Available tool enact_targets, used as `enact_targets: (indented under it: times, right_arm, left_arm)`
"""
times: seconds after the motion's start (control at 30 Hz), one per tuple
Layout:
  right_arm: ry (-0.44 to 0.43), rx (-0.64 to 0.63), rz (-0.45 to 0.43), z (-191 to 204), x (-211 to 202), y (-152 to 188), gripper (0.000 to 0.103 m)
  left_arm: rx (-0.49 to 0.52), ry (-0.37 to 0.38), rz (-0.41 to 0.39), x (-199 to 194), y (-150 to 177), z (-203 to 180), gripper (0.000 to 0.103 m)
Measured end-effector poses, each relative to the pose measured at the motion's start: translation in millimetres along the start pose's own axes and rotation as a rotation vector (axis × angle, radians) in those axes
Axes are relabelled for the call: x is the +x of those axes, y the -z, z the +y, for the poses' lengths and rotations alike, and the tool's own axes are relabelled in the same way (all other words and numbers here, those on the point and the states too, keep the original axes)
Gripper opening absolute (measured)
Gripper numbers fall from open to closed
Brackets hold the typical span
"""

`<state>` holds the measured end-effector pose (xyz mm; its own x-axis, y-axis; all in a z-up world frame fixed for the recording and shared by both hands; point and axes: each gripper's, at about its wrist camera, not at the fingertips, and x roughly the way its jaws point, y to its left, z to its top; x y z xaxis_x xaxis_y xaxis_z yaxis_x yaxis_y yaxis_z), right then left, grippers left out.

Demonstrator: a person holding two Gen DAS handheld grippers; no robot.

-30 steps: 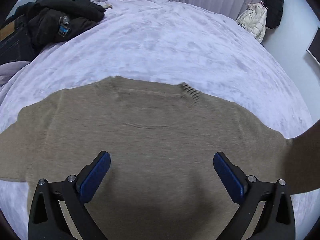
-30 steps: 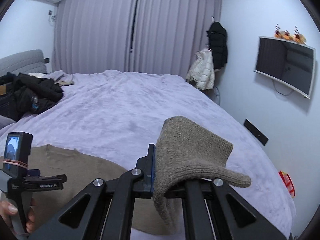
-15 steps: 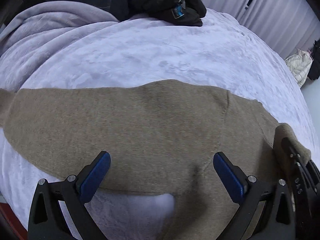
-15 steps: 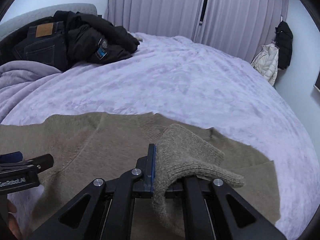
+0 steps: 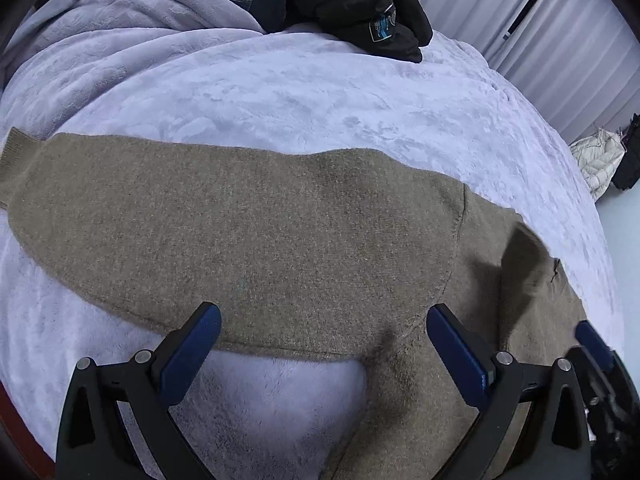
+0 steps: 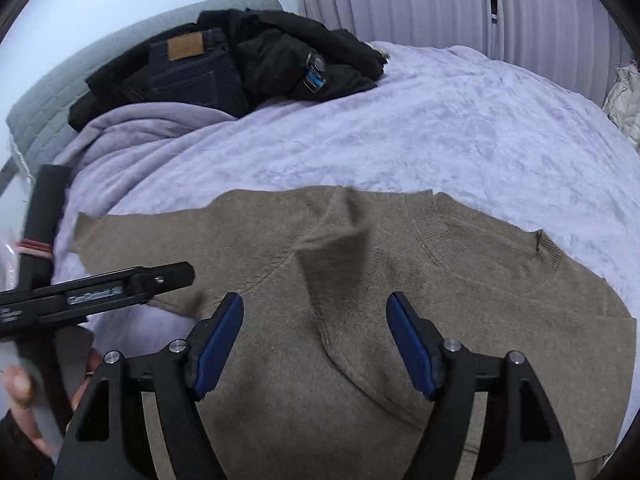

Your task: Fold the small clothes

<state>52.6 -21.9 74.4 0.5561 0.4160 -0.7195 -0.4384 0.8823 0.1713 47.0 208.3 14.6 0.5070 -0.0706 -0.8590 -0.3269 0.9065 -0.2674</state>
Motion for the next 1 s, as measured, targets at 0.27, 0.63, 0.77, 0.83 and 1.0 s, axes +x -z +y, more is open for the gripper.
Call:
enact_targets:
  times: [0.27,0.63,0.77,0.83,1.0]
  right_arm:
    - [0.451,0.252,0.023,-136.5,-47.8,46.4,0.079]
    - [0.489,0.294,0.031,-163.5,-19.3,90.4,0.088]
    - [0.479,0.298,0.012,-164.3,-21.4,93.1,0.089]
    - [0.486,0.292,0.011,-163.6,-20.8,92.8,0.09]
    - [0.499,0.289,0.059,-163.0,-22.4,83.8,0.091]
  left_arm:
    - [0.247,0.099,0.029,3.2,32.1,-119.4,0.103]
    - [0.426,0.002,0.067,65.6,41.0,-191.3,0.103]
    - [0.436,-0.028,0.018,52.1,45.0,-168.2,0.103]
    - [0.448,-0.051,0.008,44.5,48.6,-165.1,0.103]
    - [0.409,-0.021,-0.055,18.6,47.1,-177.6,0.103]
